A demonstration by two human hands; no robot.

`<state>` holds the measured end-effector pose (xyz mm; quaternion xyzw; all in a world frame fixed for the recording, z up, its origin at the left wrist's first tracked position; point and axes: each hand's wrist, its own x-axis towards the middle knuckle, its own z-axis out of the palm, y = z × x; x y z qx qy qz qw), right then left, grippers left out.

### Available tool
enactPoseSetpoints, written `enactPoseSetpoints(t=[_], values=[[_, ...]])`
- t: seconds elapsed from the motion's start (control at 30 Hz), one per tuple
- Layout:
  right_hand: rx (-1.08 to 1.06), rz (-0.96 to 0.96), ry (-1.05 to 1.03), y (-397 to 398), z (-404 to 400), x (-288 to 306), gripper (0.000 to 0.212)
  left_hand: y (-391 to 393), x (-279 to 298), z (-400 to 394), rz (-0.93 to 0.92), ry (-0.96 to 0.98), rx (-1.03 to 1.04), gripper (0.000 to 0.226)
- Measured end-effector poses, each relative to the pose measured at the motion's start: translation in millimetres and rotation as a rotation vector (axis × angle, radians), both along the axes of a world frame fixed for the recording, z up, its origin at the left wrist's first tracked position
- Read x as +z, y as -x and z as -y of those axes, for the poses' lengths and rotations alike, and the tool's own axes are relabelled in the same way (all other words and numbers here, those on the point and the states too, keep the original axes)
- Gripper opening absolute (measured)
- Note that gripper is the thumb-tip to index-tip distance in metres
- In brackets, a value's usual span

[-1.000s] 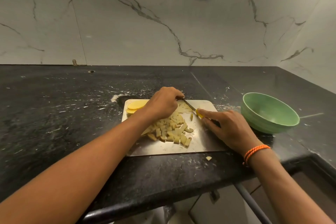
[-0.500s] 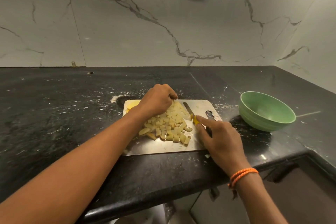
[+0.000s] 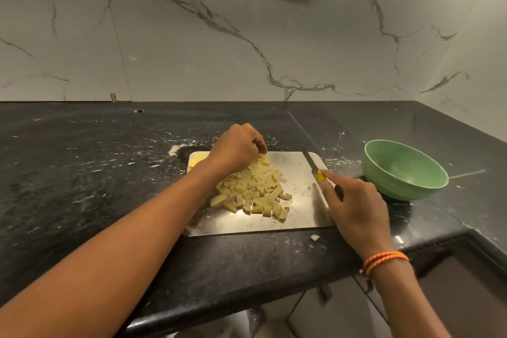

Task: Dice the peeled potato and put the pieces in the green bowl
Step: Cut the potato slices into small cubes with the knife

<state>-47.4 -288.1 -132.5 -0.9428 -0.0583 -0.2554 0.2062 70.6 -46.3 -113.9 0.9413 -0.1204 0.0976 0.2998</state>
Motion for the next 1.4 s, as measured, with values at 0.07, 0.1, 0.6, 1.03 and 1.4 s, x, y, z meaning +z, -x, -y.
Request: enactPoseSetpoints(t=[0.07,0.1,0.6,1.03,1.4], values=[[-0.013,-0.036,0.05,2.1,-4.3,-0.1,0.033,1.4,1.0,0.3,0.022,-0.006,-0.003,0.038],[0.013,-0.041,0.047,3.3,-9.6,0.0,0.034,1.7,1.2,0.4,0.028,-0.011,-0.005,0.038],[0.41,-0.098,-0.245,-2.5,-17.9,1.0,0.033,1.7,20.2,-15.2,-0.009,0.024,0.004,0.045],[0.389,-0.11,-0.349,-8.7,-13.9,-3.5,0.031,0.0,58.7,-106.7,-0.509,-0.053,-0.118,0.022],[0.346,-0.106,-0.368,-12.8,-11.6,-8.3,0.032,-0.7,56.7,-100.4,-0.579,-0.143,-0.086,0.031]])
